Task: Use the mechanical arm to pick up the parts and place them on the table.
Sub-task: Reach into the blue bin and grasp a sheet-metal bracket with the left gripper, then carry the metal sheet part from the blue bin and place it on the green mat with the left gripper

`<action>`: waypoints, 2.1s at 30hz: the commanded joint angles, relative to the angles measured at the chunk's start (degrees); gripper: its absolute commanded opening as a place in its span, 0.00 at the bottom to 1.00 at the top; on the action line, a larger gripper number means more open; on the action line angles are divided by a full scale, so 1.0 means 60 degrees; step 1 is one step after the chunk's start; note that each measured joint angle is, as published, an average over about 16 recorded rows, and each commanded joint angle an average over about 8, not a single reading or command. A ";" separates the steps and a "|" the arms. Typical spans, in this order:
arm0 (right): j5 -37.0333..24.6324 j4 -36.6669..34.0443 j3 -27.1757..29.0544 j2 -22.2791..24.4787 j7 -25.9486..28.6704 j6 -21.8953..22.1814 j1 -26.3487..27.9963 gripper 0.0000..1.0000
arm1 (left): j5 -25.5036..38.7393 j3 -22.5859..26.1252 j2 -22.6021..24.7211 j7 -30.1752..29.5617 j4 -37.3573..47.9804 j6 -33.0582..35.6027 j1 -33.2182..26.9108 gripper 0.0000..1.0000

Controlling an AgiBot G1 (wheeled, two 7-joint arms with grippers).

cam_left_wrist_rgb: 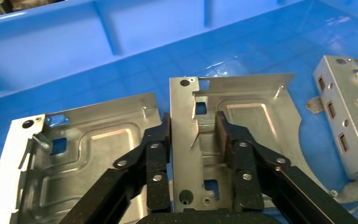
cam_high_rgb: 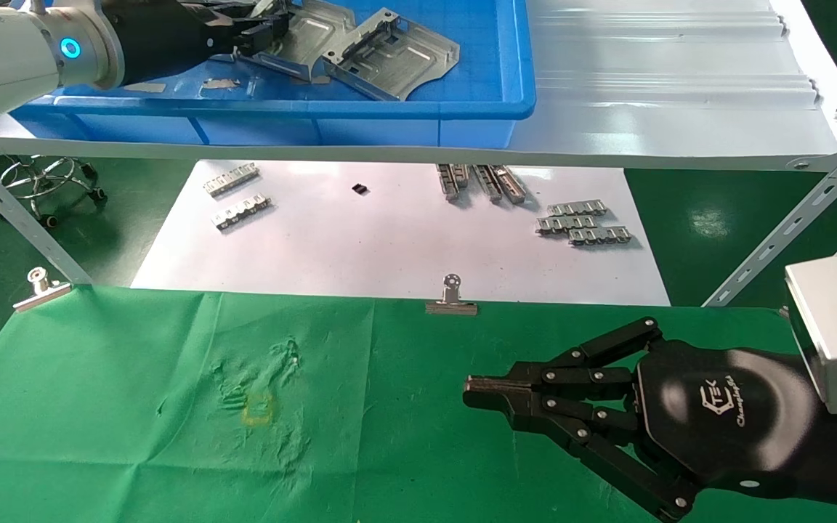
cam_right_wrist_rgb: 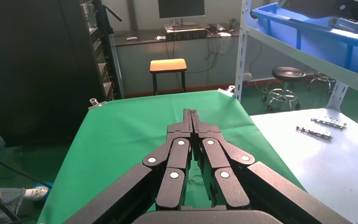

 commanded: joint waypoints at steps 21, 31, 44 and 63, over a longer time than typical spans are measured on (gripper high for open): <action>0.0007 0.0000 -0.0011 0.0004 -0.0005 0.0005 0.0002 0.00 | -0.0848 -0.0594 -0.0554 0.0494 -0.0211 0.0692 -0.0274 0.00; 0.0011 0.0000 -0.0016 0.0006 -0.0008 0.0007 0.0003 0.00 | -0.2026 -0.1345 -0.2135 0.1778 -0.1310 0.3938 0.0179 0.00; 0.0015 0.0000 -0.0022 0.0009 -0.0011 0.0009 0.0005 0.00 | -0.3333 -0.1715 -0.3864 0.4170 -0.3230 0.8110 0.1811 0.00; 0.0021 0.0000 -0.0030 0.0012 -0.0015 0.0013 0.0007 0.00 | -0.4066 0.0603 -0.5693 0.7147 -0.5994 0.8107 0.4993 0.00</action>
